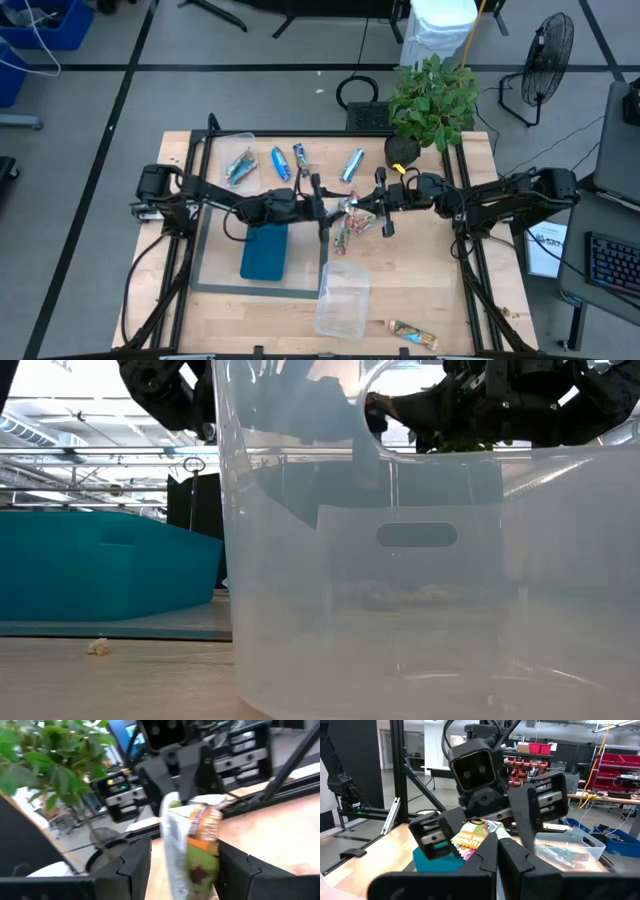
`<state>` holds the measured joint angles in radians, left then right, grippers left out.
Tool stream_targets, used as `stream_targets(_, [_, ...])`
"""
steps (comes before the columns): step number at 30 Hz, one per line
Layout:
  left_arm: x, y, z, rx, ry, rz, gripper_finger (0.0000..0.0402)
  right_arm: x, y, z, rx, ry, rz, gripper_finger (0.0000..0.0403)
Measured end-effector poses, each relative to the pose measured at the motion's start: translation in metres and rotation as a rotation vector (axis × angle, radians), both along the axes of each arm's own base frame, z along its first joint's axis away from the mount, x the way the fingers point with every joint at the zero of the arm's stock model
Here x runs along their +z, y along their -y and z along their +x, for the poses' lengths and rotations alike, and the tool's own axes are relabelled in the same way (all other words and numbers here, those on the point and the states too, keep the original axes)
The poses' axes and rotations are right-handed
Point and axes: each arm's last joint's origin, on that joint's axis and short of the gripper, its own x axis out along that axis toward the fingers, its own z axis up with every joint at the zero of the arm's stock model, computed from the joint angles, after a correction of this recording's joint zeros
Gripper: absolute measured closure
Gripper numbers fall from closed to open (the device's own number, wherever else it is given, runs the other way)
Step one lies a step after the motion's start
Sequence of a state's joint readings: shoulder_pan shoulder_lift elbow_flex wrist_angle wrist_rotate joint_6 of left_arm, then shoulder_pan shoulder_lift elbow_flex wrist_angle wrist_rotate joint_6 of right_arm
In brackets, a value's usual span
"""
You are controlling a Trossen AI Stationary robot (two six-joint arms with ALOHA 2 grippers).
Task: Pick and place Granola Bars by type
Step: Put the yellow granola bar into the top transparent bin
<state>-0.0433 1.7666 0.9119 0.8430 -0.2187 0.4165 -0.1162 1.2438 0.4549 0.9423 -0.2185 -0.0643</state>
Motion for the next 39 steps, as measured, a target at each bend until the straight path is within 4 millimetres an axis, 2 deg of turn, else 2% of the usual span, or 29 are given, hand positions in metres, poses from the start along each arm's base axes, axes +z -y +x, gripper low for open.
stream_targets(7, [0.012,0.0,-0.005,0.008,0.009,0.006,0.0215,-0.001,0.0,0.0,0.0,-0.011,-0.004,0.0403])
stream_targets(18, [0.008,0.0,-0.006,0.031,-0.037,0.012,0.0219,-0.002,0.0,0.0,0.0,-0.015,-0.006,0.0403])
stream_targets(22, [0.008,0.002,-0.006,0.027,-0.042,0.054,0.0256,-0.002,0.0,0.0,0.0,-0.021,-0.005,0.0403])
stream_targets(30, [0.009,0.008,-0.006,0.009,-0.047,0.123,0.0384,-0.004,0.0,0.0,-0.001,-0.04,-0.003,0.0403])
stream_targets(39, [0.011,0.007,-0.007,0.038,-0.039,0.125,0.0394,-0.005,0.001,0.0,-0.035,-0.047,0.003,0.0397])
